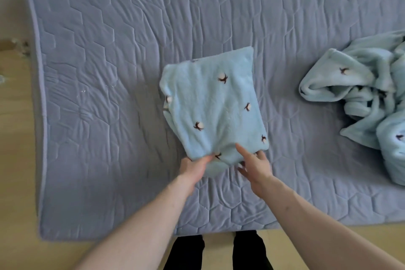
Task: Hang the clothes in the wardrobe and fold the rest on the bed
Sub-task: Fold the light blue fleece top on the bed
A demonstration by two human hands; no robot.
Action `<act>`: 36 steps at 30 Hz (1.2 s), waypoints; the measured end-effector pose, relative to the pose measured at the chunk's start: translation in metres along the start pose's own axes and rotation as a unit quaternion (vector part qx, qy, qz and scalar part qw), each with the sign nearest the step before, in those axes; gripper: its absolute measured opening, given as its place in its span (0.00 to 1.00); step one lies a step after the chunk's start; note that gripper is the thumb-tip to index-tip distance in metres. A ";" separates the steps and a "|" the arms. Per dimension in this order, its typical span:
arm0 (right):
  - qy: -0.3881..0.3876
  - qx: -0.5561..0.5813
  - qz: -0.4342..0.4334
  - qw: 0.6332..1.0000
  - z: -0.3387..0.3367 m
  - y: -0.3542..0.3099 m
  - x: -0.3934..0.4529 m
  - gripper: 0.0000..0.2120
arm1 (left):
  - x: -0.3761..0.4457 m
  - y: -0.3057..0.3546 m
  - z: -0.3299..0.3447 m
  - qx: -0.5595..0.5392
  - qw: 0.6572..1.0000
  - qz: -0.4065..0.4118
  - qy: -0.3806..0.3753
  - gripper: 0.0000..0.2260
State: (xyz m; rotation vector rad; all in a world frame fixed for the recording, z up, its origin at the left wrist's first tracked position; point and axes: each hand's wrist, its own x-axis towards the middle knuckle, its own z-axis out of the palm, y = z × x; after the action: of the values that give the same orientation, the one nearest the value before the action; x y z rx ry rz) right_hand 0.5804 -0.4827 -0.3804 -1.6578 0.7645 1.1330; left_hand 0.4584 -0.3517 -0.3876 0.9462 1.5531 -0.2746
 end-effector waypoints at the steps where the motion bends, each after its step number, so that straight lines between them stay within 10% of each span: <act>1: 0.020 0.016 -0.015 1.000 -0.006 0.001 -0.001 0.25 | -0.015 -0.013 0.010 -0.011 1.000 -0.003 -0.011 0.21; 6: 0.117 -0.003 -0.063 0.991 -0.051 0.011 -0.008 0.20 | -0.074 -0.075 0.052 0.093 0.988 -0.002 -0.126 0.24; 11: 0.069 -0.132 -0.085 0.985 -0.090 0.021 0.002 0.30 | -0.068 -0.059 0.022 0.455 0.836 0.129 -0.278 0.12; 15: 0.001 -0.124 -0.075 0.990 -0.085 0.028 0.005 0.36 | -0.035 0.029 -0.012 0.253 0.910 0.328 -0.010 0.06; 18: -0.018 -0.075 -0.099 0.992 -0.066 0.033 0.010 0.34 | 0.006 0.097 -0.033 0.240 0.901 0.347 0.103 0.27; 24: 0.016 -0.049 -0.132 0.990 -0.052 0.036 0.020 0.37 | 0.056 0.129 -0.041 0.439 0.885 0.128 -0.085 0.63; 30: 0.018 -0.040 -0.126 0.991 -0.076 0.033 0.003 0.30 | 0.037 0.080 -0.050 0.278 0.943 0.117 -0.138 0.33; 36: -0.042 -0.120 -0.155 0.980 -0.095 0.025 -0.082 0.26 | -0.070 0.008 -0.110 0.128 0.975 0.131 -0.125 0.23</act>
State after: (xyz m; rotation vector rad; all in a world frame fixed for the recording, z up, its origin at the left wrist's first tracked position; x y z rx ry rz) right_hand 0.5591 -0.5824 -0.3019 -1.8404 0.3074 1.0938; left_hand 0.3803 -0.3026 -0.2945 1.2546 1.1649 -0.3948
